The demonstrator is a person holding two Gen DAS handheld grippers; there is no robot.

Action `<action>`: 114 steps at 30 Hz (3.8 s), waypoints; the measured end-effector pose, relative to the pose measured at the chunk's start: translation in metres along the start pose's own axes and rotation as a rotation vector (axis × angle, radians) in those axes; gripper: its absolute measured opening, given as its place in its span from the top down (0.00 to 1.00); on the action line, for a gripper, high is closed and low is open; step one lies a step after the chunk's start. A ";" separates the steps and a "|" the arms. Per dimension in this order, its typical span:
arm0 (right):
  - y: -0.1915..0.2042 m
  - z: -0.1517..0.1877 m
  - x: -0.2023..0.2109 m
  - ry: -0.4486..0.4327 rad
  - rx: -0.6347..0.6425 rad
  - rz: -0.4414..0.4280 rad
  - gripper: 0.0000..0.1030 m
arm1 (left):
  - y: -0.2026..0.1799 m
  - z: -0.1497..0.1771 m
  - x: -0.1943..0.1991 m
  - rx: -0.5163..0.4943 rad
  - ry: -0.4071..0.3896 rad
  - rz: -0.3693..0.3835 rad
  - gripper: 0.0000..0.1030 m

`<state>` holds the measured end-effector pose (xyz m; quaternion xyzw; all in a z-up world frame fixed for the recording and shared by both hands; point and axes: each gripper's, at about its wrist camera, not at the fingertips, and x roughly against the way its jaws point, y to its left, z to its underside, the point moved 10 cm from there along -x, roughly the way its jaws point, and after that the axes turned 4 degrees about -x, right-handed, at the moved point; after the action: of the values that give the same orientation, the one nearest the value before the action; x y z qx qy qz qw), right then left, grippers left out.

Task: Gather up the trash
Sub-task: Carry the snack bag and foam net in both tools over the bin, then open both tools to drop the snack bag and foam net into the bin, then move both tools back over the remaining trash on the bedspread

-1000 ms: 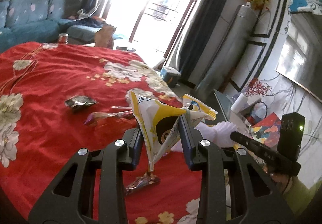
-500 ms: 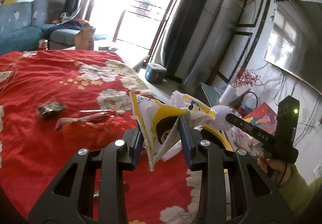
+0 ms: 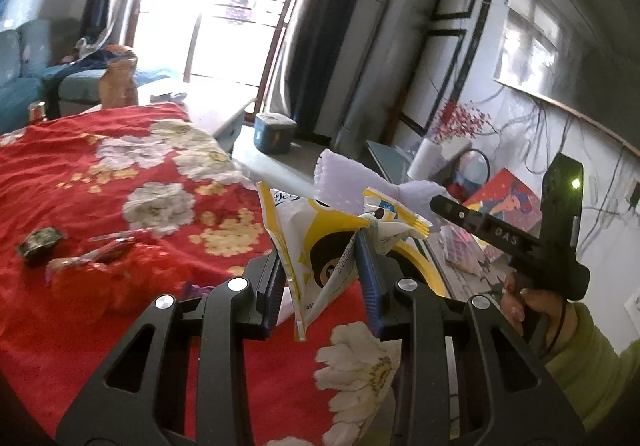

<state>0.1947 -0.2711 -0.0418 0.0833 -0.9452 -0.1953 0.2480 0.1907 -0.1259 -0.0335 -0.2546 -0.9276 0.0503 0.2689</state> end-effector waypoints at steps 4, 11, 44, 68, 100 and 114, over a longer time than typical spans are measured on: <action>-0.021 -0.002 0.002 -0.011 -0.030 0.033 0.88 | -0.015 0.002 -0.015 -0.024 0.020 0.020 0.74; -0.057 -0.003 0.005 -0.023 -0.088 0.090 0.88 | -0.043 0.009 -0.039 -0.065 0.061 0.057 0.74; -0.174 0.026 -0.013 0.058 -0.258 0.264 0.85 | -0.125 0.082 -0.145 -0.273 0.301 0.128 0.74; -0.130 0.026 -0.016 0.039 -0.168 0.219 0.44 | -0.086 0.047 -0.123 -0.108 0.173 0.088 0.11; -0.002 0.038 -0.030 0.092 0.040 0.037 0.37 | 0.015 0.009 -0.034 0.051 -0.028 -0.112 0.11; 0.045 0.059 -0.044 0.152 0.116 -0.024 0.36 | 0.061 0.007 -0.004 0.118 -0.075 -0.182 0.11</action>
<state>0.2002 -0.1999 -0.0896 0.1235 -0.9324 -0.1362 0.3113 0.2172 -0.0750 -0.0550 -0.1508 -0.9518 0.0895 0.2518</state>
